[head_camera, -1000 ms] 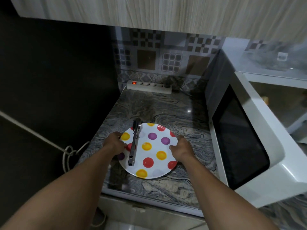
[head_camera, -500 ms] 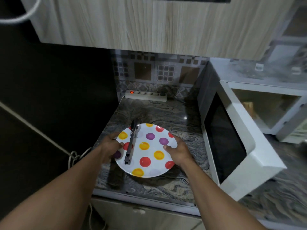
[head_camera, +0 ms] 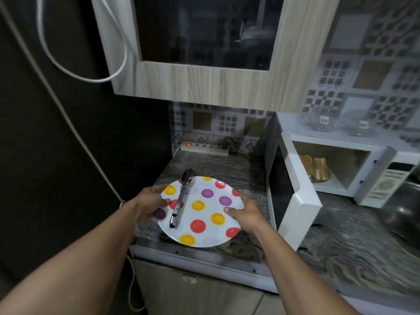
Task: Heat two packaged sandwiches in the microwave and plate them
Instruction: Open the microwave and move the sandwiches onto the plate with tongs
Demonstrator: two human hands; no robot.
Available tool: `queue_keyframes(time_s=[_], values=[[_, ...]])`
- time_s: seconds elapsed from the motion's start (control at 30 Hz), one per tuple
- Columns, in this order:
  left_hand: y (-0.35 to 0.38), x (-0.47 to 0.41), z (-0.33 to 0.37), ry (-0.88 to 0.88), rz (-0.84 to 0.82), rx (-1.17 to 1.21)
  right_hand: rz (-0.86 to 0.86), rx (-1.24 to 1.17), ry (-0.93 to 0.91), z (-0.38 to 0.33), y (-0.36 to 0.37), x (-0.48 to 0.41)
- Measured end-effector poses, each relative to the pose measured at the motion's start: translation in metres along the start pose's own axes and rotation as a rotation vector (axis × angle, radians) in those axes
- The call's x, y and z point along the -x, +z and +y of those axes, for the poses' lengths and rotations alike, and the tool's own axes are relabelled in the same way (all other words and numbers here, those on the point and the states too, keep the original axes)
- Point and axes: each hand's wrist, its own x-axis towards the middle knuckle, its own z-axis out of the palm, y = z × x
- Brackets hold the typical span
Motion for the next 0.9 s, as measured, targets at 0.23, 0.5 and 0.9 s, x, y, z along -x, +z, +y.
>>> queue_keyframes(time_s=[0.23,0.5,0.9], values=[[0.016,0.108,0.008,0.008,-0.017,-0.055,-0.020,0.080,-0.049,-0.017,-0.035,0.091],[0.064,0.227,-0.007,0.029,-0.066,-0.073,0.016,0.115,-0.071,-0.016,-0.090,0.208],[0.178,0.336,-0.005,0.149,-0.173,-0.138,0.159,0.196,0.058,0.000,-0.212,0.344]])
